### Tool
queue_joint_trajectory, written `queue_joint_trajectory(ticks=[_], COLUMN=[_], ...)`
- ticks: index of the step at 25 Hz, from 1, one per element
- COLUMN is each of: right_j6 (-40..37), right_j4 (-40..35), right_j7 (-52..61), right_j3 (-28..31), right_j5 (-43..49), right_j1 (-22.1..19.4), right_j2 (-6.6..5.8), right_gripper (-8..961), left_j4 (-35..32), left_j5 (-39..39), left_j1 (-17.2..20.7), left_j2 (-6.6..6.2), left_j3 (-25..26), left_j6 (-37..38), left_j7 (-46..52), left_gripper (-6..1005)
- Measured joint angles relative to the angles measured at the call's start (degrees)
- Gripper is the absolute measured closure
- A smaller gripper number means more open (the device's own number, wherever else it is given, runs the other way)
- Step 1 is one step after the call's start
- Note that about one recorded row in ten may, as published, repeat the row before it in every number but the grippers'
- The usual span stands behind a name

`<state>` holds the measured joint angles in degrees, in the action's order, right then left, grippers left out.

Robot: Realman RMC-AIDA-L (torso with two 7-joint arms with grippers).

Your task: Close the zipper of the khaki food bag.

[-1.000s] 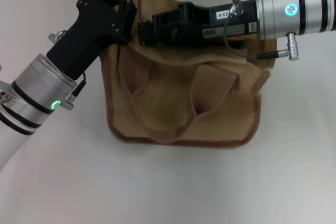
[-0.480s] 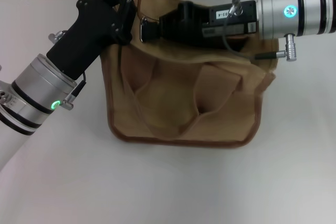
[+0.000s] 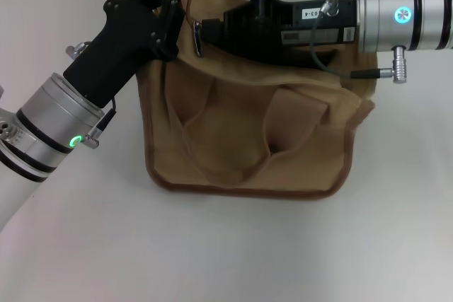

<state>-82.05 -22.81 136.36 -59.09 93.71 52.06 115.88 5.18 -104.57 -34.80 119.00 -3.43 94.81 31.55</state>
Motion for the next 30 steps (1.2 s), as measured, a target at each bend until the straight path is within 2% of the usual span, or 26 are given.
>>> queue_joint_trajectory(ticks=[6, 10, 15, 18, 23, 30], right_j6=[-2.2, -4.4, -8.3, -12.1, -16.5, -16.5], right_j4=[-0.4, -0.4, -0.6, -0.7, -0.8, -1.7], right_j7=[0.2, 1.0, 0.3, -0.5, -0.7, -1.6], right_j3=[0.5, 3.2, 7.6, 11.1, 12.3, 12.1], right_j5=[-0.2, -0.3, -0.3, -0.4, -0.1, 1.5], right_j1=[-1.1, -2.4, -5.2, -6.7, -7.3, -6.9], right_j2=[-0.26, -0.46, -1.13, -1.53, -2.10, -2.25], right_gripper=[914, 891, 697, 457, 452, 451], left_j4=[0.0, 0.0, 0.0, 0.0, 0.0, 0.0], left_j5=[0.0, 0.0, 0.0, 0.0, -0.2, -0.3], left_j1=[-0.2, -0.4, -1.2, -2.0, -4.2, -5.4], left_j2=[0.00, 0.00, 0.00, -0.06, -0.15, -0.03], left_j3=[0.0, 0.0, 0.0, 0.1, 0.1, 0.0], left_j6=[0.1, 0.4, 0.5, 1.0, 2.0, 2.7], left_j7=[0.0, 0.0, 0.0, 0.0, 1.4, 1.6], left_gripper=[977, 977, 977, 977, 977, 977])
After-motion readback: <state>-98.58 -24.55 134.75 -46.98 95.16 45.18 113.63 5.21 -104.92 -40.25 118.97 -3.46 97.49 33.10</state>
